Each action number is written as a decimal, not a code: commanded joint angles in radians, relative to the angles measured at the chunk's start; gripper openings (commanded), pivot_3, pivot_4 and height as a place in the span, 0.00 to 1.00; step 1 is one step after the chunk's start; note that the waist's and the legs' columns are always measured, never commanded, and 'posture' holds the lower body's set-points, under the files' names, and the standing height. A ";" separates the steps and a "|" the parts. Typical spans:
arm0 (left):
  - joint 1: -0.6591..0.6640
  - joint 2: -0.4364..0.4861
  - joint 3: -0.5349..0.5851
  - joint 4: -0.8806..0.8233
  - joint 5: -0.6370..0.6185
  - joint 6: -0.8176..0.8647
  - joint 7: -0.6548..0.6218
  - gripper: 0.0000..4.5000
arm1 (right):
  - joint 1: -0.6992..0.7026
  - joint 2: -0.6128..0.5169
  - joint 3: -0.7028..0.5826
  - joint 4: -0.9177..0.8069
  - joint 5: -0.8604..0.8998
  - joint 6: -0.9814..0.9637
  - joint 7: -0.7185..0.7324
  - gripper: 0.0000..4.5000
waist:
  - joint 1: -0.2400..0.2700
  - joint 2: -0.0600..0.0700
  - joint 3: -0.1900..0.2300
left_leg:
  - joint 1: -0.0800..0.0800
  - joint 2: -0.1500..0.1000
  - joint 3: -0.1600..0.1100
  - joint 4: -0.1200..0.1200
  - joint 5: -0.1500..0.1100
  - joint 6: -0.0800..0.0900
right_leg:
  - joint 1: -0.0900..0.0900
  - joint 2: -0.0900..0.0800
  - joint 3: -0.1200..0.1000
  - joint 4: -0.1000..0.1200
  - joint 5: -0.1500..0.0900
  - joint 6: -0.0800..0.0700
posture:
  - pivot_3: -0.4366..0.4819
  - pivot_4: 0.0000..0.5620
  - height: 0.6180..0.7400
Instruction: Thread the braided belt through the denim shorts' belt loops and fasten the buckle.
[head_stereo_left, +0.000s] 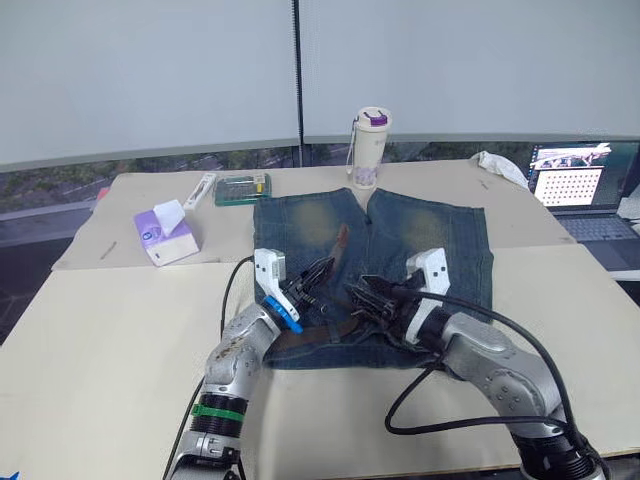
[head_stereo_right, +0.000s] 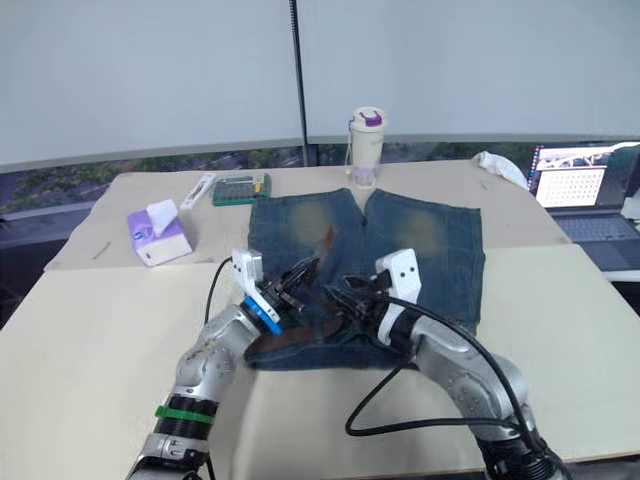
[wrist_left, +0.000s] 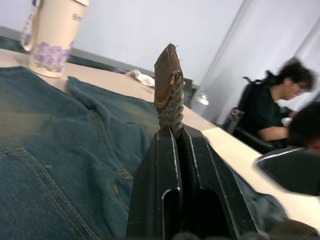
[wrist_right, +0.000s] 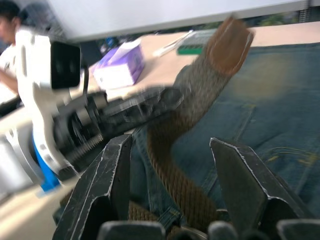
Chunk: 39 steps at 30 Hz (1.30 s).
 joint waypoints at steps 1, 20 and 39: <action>0.017 0.006 0.036 -0.046 -0.032 0.000 -0.008 0.00 | 0.027 0.002 0.015 0.040 -0.067 -0.050 0.065 0.61 | 0.004 0.000 0.000 | 0.000 0.000 0.000 0.000 0.000 0.000 | 0.000 0.000 0.000 0.000 0.000 0.000 | 0.48 0.27 1.00; 0.120 0.039 0.158 -0.072 -0.120 0.053 0.013 0.00 | 0.122 -0.030 0.097 0.149 -0.324 -0.108 0.234 0.61 | 0.013 -0.002 0.000 | 0.001 0.001 0.000 0.000 -0.001 -0.001 | 0.000 0.000 0.002 0.000 0.000 0.000 | 0.48 0.27 1.00; 0.174 0.077 0.122 -0.078 -0.091 0.041 -0.016 0.00 | 0.096 -0.096 -0.059 0.170 -0.345 -0.241 0.375 0.01 | 0.020 -0.003 0.001 | 0.000 0.001 0.000 0.000 -0.002 -0.001 | 0.000 0.000 0.002 -0.001 0.000 -0.001 | 0.48 0.27 1.00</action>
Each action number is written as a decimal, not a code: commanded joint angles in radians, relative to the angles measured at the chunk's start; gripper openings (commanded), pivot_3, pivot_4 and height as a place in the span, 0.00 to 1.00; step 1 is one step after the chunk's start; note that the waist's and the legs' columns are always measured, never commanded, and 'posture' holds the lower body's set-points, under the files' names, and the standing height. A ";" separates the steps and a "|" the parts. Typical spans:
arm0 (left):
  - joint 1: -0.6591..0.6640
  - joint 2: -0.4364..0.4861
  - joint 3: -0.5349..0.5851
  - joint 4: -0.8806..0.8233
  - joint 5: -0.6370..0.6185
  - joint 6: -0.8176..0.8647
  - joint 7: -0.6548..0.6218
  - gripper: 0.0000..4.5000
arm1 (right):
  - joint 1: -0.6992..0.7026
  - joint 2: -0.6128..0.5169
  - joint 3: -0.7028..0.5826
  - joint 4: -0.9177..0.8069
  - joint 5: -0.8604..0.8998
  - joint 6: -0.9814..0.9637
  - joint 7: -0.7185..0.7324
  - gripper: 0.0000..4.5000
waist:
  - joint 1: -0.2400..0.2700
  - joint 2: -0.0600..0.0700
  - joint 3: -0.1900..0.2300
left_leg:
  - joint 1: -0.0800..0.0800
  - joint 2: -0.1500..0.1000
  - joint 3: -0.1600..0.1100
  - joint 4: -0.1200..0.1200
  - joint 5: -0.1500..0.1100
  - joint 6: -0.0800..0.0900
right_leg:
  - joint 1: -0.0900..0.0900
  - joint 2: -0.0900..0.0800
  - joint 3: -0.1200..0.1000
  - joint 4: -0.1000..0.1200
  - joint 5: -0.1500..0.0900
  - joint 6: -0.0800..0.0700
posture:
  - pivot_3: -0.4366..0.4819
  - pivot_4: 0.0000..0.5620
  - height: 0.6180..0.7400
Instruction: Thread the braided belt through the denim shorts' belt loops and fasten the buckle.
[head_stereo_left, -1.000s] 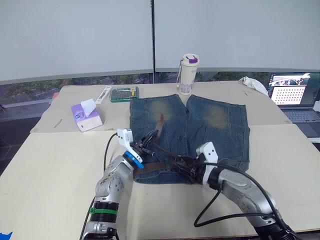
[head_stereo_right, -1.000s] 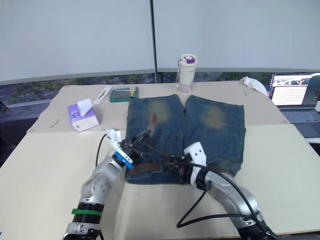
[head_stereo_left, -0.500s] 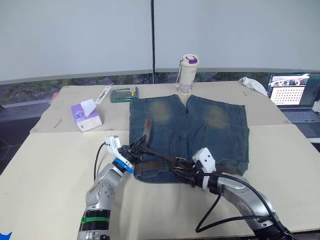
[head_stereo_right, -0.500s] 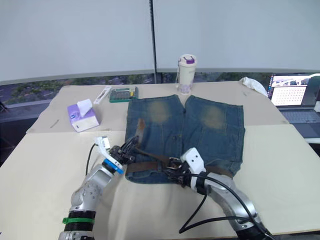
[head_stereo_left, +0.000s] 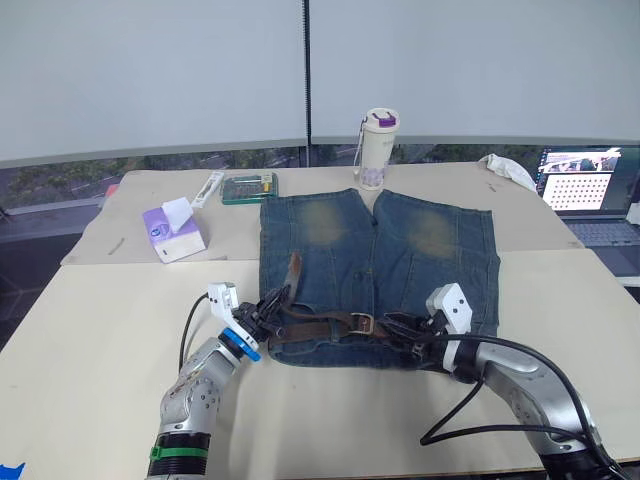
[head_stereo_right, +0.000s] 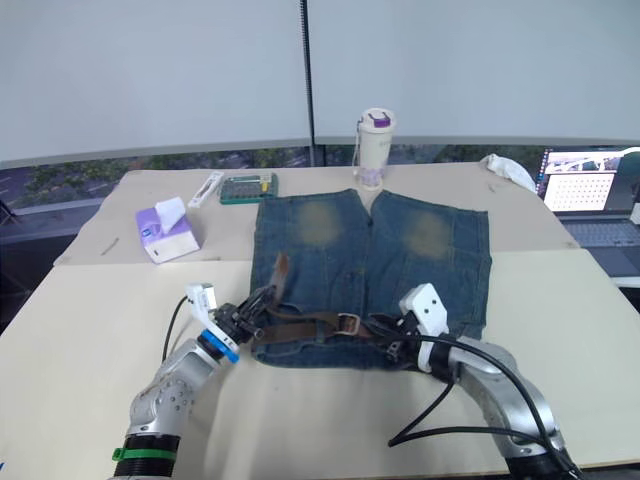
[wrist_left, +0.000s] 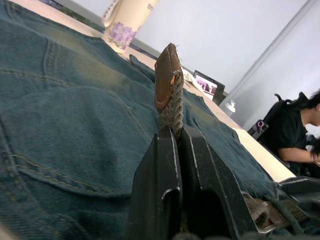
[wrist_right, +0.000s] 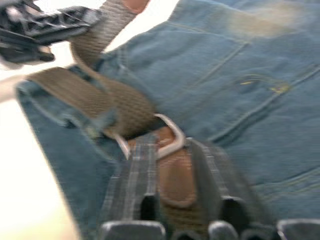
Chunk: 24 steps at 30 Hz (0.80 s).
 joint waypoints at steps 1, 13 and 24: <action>-0.017 0.000 0.005 -0.033 0.006 -0.017 0.002 0.00 | -0.027 0.023 0.012 0.017 -0.040 -0.061 -0.002 0.01 | 0.000 0.000 0.000 | 0.000 0.000 0.000 0.000 0.000 0.000 | 0.000 0.000 0.000 0.000 0.000 0.000 | 0.48 0.27 1.00; -0.017 -0.015 0.008 -0.041 0.008 -0.022 0.013 0.00 | -0.044 0.078 0.051 0.029 -0.076 -0.070 0.010 0.01 | 0.001 0.000 0.000 | 0.000 0.000 0.000 0.000 0.000 0.000 | 0.000 -0.001 0.000 0.000 0.000 0.000 | 0.48 0.27 1.00; 0.003 -0.023 0.000 -0.050 0.016 -0.023 0.016 0.00 | -0.077 0.113 0.094 0.074 -0.125 -0.084 0.014 0.01 | 0.000 0.000 0.000 | 0.000 0.000 0.000 0.000 0.000 0.000 | 0.000 -0.001 0.000 0.000 0.000 0.000 | 0.48 0.27 1.00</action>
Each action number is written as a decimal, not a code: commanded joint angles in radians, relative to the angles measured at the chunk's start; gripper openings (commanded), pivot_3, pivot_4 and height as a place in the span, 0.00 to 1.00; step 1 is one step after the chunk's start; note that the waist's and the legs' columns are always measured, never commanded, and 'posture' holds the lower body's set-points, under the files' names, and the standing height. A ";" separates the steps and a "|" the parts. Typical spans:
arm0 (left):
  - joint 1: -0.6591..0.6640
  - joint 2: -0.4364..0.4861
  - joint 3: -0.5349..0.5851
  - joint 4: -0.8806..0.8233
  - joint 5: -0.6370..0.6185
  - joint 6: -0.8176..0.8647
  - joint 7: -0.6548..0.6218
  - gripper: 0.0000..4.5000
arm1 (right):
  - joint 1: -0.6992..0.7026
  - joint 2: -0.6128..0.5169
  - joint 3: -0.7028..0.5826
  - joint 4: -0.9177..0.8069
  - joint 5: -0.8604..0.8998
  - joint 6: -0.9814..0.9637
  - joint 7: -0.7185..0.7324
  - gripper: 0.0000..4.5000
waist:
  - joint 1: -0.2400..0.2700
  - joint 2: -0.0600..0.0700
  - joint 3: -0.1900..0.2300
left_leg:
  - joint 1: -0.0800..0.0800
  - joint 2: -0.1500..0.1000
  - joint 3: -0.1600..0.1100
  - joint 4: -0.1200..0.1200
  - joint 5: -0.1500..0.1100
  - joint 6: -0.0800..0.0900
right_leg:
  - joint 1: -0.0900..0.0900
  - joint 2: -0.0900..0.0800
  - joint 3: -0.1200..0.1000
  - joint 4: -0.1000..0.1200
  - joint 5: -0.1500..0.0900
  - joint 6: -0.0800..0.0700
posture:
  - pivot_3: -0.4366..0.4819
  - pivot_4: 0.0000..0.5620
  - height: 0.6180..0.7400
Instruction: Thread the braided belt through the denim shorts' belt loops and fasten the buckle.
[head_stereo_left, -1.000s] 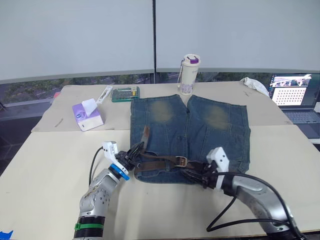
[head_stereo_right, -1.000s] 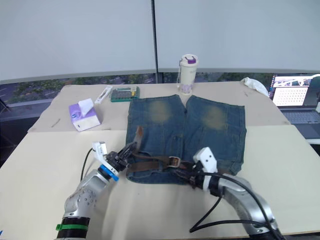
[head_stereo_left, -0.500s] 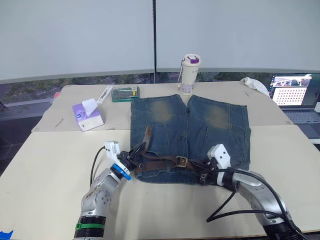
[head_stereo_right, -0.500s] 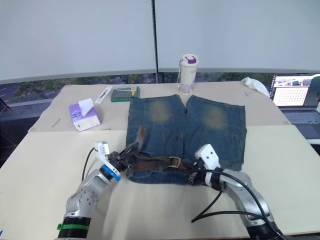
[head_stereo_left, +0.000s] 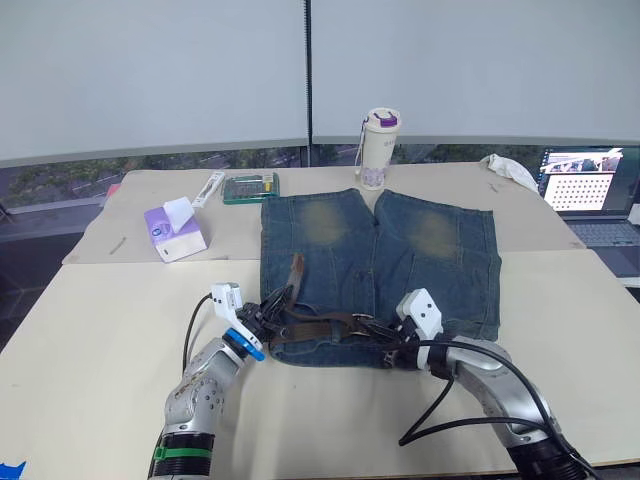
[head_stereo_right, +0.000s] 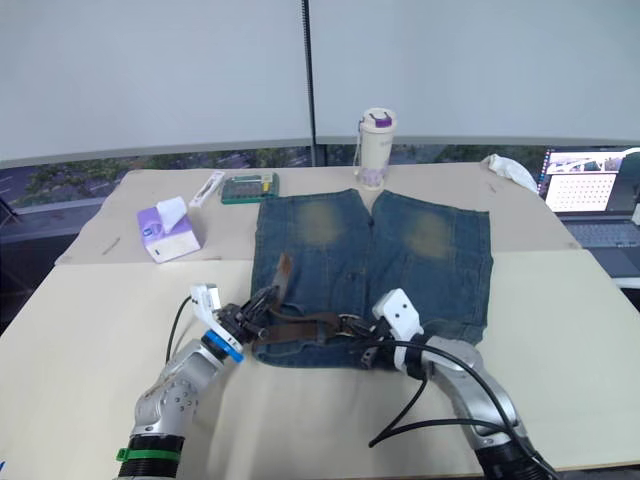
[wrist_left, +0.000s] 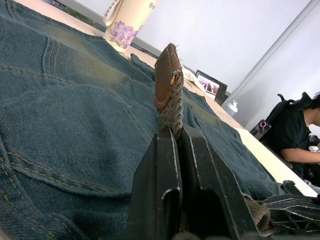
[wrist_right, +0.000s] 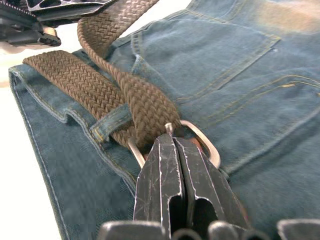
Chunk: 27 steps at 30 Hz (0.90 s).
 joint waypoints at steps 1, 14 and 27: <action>0.000 -0.002 0.000 -0.045 0.001 -0.020 -0.003 0.00 | -0.023 0.007 0.001 0.004 -0.014 -0.039 0.008 0.01 | 0.000 0.000 0.000 | 0.000 0.000 0.000 0.000 0.000 0.000 | 0.000 0.000 0.000 0.000 0.000 0.000 | 0.48 0.27 1.00; -0.013 0.002 0.021 -0.024 0.008 -0.037 0.008 0.00 | -0.048 -0.026 0.055 0.068 -0.091 -0.059 0.062 0.01 | -0.001 0.000 0.000 | 0.001 0.000 0.000 0.000 0.000 0.000 | 0.000 0.000 0.000 0.000 0.000 0.000 | 0.48 0.27 1.00; -0.024 0.005 0.036 -0.018 0.004 -0.054 0.012 0.00 | -0.078 -0.075 0.134 0.119 -0.186 0.088 0.059 0.01 | -0.001 -0.001 -0.001 | 0.001 0.001 0.000 0.000 0.000 -0.001 | 0.001 0.001 0.000 0.000 0.000 0.000 | 0.48 0.27 1.00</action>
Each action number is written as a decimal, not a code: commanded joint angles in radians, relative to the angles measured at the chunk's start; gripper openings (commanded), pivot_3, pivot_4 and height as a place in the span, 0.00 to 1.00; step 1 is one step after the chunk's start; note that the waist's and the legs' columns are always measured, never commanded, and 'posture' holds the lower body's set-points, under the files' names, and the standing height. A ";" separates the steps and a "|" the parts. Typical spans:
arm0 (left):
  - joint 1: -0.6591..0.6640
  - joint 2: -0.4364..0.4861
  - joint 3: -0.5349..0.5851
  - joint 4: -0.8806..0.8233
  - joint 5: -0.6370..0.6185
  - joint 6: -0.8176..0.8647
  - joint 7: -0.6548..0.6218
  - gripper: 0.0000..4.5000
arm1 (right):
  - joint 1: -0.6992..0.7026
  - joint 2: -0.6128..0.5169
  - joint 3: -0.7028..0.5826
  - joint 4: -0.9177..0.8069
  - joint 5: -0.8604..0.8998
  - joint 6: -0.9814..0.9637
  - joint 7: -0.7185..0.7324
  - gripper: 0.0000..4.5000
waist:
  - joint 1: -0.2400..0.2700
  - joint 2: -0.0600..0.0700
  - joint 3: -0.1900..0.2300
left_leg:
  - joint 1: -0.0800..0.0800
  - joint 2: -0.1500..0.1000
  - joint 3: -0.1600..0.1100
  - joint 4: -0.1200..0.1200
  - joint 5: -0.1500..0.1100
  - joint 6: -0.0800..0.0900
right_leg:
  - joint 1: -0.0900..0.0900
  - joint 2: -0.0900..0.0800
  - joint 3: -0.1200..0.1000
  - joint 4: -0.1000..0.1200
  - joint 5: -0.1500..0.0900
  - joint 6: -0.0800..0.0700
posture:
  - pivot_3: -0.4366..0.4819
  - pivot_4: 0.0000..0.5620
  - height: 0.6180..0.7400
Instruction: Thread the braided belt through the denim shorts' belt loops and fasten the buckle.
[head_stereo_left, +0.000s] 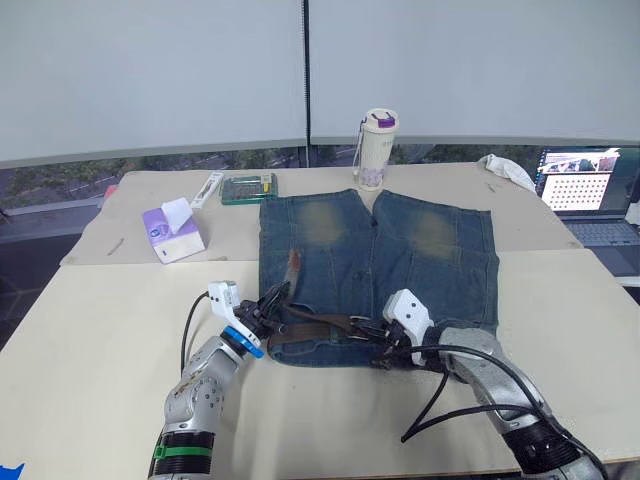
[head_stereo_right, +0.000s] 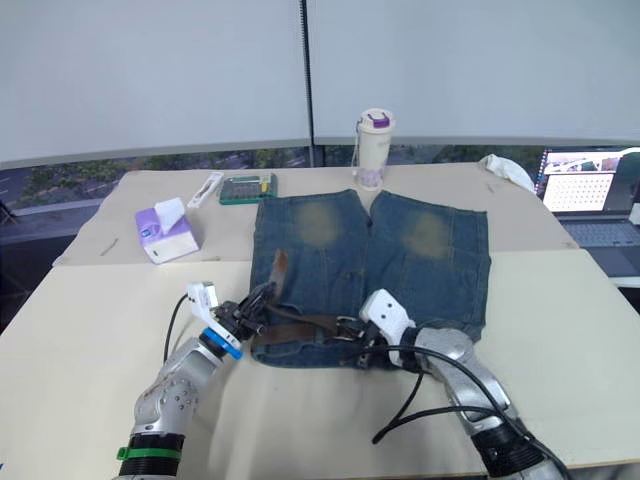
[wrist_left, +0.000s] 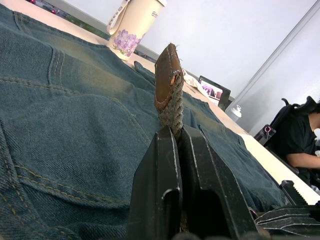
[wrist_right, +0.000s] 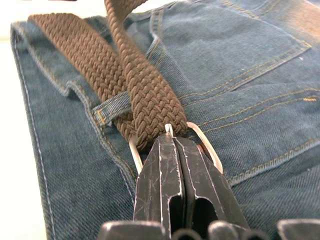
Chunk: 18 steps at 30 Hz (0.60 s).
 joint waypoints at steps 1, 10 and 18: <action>-0.013 0.008 0.025 -0.023 0.000 -0.033 0.001 0.00 | 0.005 -0.013 0.048 0.053 -0.045 0.164 -0.019 0.01 | 0.000 -0.002 -0.002 | 0.000 0.000 0.000 0.000 0.000 0.000 | 0.000 0.000 0.000 0.000 0.000 0.000 | 0.48 0.27 1.00; 0.005 0.012 0.028 -0.044 0.001 -0.038 0.005 0.00 | -0.022 -0.046 0.120 0.043 -0.071 0.350 -0.014 0.01 | 0.001 -0.005 -0.008 | 0.001 0.000 0.000 0.000 -0.001 0.000 | 0.002 0.000 0.000 0.000 0.000 0.000 | 0.48 0.27 1.00; 0.001 0.027 -0.004 -0.068 0.049 -0.127 -0.047 0.00 | -0.076 -0.044 0.207 0.078 -0.121 0.408 -0.042 0.01 | 0.000 -0.008 -0.014 | 0.002 0.002 0.000 0.000 -0.002 -0.001 | 0.002 0.000 0.000 -0.001 0.000 -0.001 | 0.48 0.27 1.00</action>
